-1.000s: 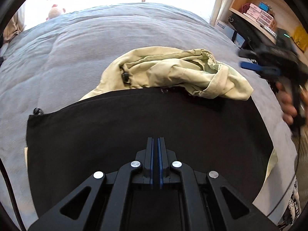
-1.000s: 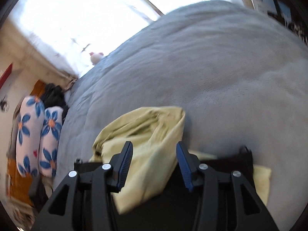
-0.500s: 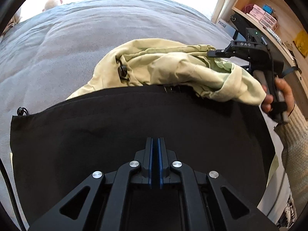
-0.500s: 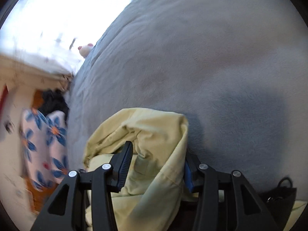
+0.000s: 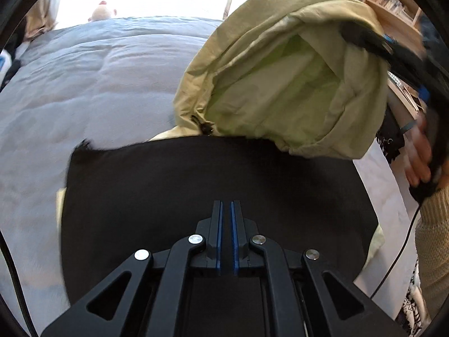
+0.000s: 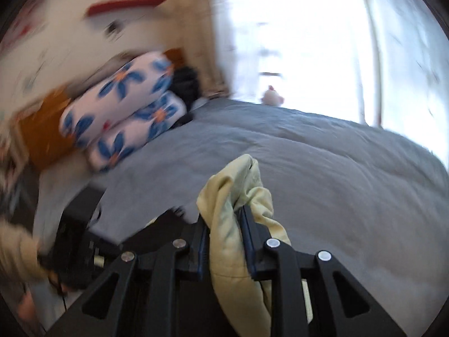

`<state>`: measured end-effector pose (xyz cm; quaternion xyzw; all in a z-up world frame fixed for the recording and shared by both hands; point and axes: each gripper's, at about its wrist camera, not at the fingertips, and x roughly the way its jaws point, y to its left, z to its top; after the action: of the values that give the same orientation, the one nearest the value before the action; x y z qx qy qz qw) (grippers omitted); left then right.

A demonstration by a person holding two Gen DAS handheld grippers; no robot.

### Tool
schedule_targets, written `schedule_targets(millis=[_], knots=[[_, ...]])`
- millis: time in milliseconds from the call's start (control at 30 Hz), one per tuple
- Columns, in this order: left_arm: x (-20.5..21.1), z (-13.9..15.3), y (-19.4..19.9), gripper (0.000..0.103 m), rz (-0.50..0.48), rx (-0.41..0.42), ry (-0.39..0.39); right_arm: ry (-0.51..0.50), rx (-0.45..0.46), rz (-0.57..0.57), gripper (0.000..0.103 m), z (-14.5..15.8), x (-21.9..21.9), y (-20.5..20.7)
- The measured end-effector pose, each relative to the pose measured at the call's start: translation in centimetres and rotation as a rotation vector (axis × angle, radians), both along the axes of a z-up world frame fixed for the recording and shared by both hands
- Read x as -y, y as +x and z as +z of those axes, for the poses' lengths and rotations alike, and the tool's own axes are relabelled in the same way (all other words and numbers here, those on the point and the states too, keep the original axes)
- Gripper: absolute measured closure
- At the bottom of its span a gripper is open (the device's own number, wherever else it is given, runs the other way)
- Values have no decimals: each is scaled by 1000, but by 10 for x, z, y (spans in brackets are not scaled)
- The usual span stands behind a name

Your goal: Fold large clothes

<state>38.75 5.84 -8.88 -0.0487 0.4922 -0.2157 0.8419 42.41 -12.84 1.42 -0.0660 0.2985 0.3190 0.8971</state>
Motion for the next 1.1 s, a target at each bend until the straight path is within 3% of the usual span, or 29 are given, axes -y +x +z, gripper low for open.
schedule_targets(millis=[100, 267, 367, 533, 667, 767, 933, 1100], knots=[[-23, 4, -20, 99, 16, -16, -16, -154, 34, 103, 80, -17, -42, -53], [-48, 12, -57, 98, 8, -50, -23, -405, 75, 136, 77, -70, -71, -128], [-51, 15, -71, 96, -11, -57, -17, -442, 4, 123, 77, -93, -66, -156], [-49, 16, -80, 94, -28, -77, -60, -268, -100, 3, 73, -92, -37, -178], [-40, 11, -79, 89, -41, -92, -111, -97, -164, -133, 45, -87, -7, -181], [-32, -2, -71, 88, -41, -111, -160, 65, -292, -257, 45, -100, 22, -167], [-28, -36, -51, 88, 27, -174, -299, 351, -542, -427, 45, -150, 63, -141], [-24, -63, -34, 89, 100, -188, -399, 527, -635, -473, 45, -184, 77, -131]])
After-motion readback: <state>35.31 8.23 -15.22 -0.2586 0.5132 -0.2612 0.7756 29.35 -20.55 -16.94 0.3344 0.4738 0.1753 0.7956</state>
